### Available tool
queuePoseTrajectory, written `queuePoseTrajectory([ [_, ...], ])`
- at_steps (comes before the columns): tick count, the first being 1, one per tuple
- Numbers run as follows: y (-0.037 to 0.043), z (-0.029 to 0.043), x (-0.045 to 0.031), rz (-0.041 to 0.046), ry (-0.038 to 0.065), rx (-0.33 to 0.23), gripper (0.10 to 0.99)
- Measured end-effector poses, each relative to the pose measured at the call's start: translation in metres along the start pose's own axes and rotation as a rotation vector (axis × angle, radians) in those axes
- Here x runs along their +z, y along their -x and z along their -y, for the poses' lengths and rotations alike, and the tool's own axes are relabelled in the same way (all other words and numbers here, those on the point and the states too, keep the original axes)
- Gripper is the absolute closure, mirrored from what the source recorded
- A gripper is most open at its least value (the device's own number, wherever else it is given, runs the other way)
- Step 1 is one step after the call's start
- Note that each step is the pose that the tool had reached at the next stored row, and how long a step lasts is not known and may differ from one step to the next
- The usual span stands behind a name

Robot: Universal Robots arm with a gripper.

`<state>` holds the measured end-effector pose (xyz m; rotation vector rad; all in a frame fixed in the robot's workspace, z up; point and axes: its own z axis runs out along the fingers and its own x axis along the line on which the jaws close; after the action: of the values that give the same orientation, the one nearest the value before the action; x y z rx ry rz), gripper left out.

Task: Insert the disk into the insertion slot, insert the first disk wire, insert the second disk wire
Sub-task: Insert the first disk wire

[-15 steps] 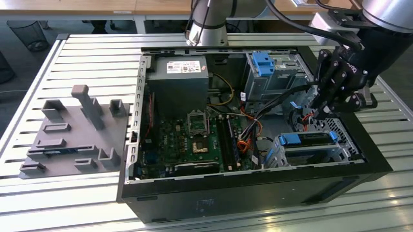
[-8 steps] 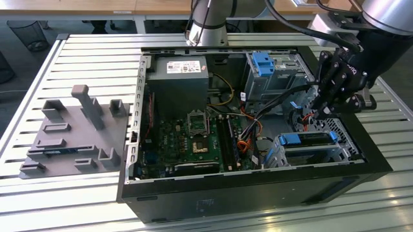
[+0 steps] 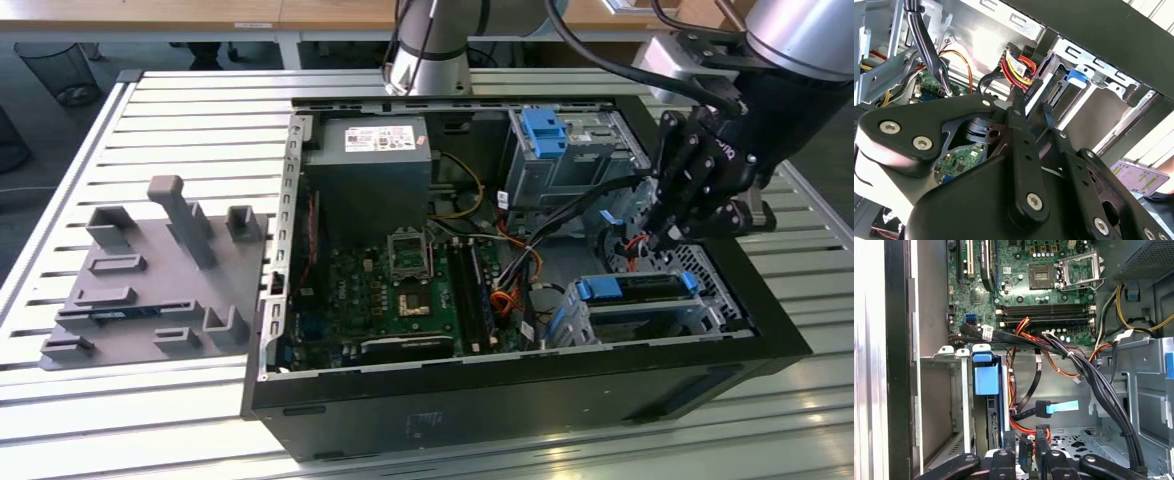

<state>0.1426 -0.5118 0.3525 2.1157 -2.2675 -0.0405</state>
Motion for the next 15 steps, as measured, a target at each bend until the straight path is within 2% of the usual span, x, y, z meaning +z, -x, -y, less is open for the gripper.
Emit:
queuePoseTrajectory([
  [5, 0.0002, 0.0021, 0.0008, -0.0009, 0.000, 0.002, 0.788],
  [6, 0.0002, 0.0021, 0.0008, -0.0008, 0.000, 0.002, 0.804],
  [7, 0.0001, 0.0022, 0.0009, -0.0006, 0.000, 0.002, 0.863],
  [8, 0.0002, 0.0022, 0.0008, -0.0008, 0.000, 0.002, 0.863],
  [9, 0.0002, 0.0023, 0.0008, -0.0009, 0.000, 0.000, 0.922],
  [15, 0.0002, 0.0023, 0.0008, -0.0038, -0.001, -0.063, 0.925],
])
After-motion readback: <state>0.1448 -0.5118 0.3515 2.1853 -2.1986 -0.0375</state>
